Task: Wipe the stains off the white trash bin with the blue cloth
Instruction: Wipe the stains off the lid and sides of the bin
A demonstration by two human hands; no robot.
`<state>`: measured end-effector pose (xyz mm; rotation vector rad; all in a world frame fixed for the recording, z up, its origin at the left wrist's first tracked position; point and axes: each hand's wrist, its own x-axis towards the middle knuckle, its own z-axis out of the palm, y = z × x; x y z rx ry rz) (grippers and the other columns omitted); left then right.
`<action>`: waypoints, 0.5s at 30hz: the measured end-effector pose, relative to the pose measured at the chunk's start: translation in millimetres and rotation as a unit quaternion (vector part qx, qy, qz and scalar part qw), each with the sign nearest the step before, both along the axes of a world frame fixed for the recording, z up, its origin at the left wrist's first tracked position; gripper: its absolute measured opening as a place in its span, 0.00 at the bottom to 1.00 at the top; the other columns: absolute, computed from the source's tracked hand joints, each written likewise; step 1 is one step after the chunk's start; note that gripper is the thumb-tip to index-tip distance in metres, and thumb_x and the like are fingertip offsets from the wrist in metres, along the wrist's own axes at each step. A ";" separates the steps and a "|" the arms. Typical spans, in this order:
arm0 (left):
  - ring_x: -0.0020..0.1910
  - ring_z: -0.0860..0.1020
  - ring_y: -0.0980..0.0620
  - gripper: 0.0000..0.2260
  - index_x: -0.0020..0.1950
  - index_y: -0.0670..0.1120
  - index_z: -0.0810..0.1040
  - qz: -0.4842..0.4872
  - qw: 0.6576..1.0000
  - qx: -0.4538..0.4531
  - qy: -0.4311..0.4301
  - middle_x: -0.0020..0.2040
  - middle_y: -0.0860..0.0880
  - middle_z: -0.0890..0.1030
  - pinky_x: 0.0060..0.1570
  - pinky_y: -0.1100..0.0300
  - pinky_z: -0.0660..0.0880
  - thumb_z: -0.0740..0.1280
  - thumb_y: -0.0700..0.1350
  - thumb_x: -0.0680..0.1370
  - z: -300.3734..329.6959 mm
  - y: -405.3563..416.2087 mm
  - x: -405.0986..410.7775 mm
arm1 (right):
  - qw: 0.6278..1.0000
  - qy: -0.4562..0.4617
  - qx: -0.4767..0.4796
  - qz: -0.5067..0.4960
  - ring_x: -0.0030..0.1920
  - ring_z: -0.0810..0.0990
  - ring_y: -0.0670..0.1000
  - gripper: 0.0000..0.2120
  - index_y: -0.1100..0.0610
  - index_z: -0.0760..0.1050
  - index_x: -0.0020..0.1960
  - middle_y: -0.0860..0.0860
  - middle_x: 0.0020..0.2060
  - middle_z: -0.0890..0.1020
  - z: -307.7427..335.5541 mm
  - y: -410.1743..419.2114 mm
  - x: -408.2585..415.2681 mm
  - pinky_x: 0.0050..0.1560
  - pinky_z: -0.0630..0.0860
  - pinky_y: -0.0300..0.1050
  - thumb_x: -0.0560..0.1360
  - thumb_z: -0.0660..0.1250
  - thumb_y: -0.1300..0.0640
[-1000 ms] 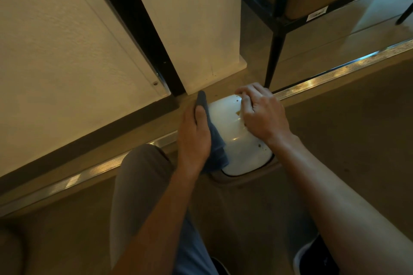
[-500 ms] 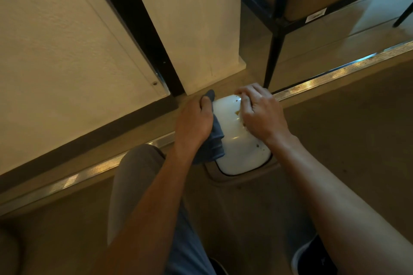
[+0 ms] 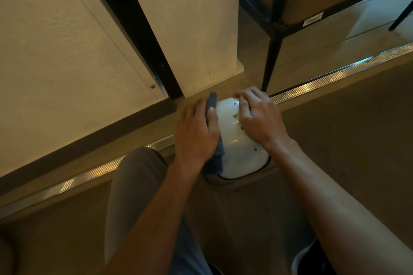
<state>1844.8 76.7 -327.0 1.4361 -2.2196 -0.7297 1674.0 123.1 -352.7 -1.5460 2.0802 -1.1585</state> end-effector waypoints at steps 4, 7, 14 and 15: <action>0.53 0.77 0.49 0.18 0.61 0.48 0.77 -0.004 0.998 -0.030 -0.057 0.53 0.48 0.80 0.57 0.49 0.74 0.51 0.54 0.86 6.9 -13.7 -18.3 | 1.000 0.005 0.006 -0.011 0.57 0.77 0.45 0.18 0.52 0.78 0.61 0.46 0.57 0.79 2.6 -0.8 1.5 0.56 0.74 0.42 0.83 0.52 0.49; 0.79 0.63 0.46 0.23 0.79 0.48 0.66 -0.034 0.990 -0.110 -0.076 0.76 0.46 0.69 0.77 0.46 0.61 0.49 0.55 0.87 -11.2 29.3 -3.2 | 1.000 0.007 0.015 -0.017 0.57 0.76 0.44 0.18 0.51 0.78 0.61 0.45 0.57 0.79 2.6 -0.8 1.7 0.55 0.74 0.41 0.83 0.52 0.49; 0.84 0.46 0.50 0.25 0.84 0.53 0.51 -0.075 0.990 -0.115 -0.041 0.84 0.52 0.52 0.80 0.41 0.51 0.51 0.54 0.86 -35.3 53.0 36.1 | 1.000 -0.017 0.016 0.010 0.57 0.76 0.44 0.16 0.52 0.78 0.62 0.46 0.57 0.78 3.1 1.3 -2.4 0.56 0.74 0.42 0.84 0.54 0.51; 0.83 0.52 0.50 0.24 0.83 0.52 0.56 -0.051 0.995 -0.082 -0.010 0.83 0.50 0.58 0.80 0.44 0.54 0.51 0.53 0.86 -28.9 41.4 30.9 | 1.000 -0.018 0.017 0.012 0.57 0.76 0.44 0.15 0.53 0.78 0.62 0.46 0.58 0.78 3.7 1.6 -1.9 0.57 0.75 0.43 0.84 0.55 0.52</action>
